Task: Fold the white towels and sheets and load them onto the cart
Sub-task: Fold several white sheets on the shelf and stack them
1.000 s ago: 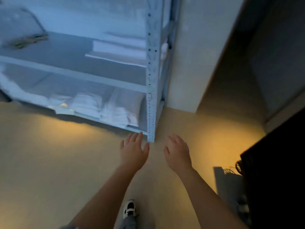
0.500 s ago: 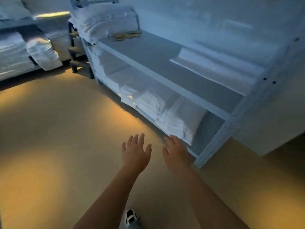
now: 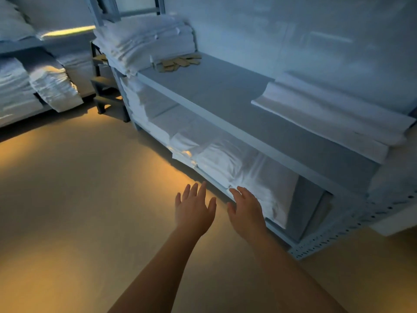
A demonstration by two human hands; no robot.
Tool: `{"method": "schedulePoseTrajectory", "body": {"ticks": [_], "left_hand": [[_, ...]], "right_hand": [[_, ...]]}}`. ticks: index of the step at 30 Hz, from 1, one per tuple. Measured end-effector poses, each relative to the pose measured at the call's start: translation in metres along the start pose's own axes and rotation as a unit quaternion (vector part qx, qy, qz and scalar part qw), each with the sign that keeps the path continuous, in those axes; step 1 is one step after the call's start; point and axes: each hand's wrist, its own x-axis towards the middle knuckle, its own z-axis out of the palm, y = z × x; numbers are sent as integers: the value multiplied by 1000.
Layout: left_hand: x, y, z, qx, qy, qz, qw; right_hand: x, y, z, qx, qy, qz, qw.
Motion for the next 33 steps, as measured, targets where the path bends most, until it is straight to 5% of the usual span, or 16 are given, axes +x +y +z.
{"method": "schedulePoseTrajectory", "body": {"ticks": [11,20,33], "left_hand": [[159,49,13,17,-11,89,996],[341,126,27,44,-22,168,984],[501,245,97,102,-60,311,943]], "right_hand": [[140,49,-12,-7,39,62,997],[287,141,-56,19,91,128,987],[366,320,-125,-57,129,288,947]]}}
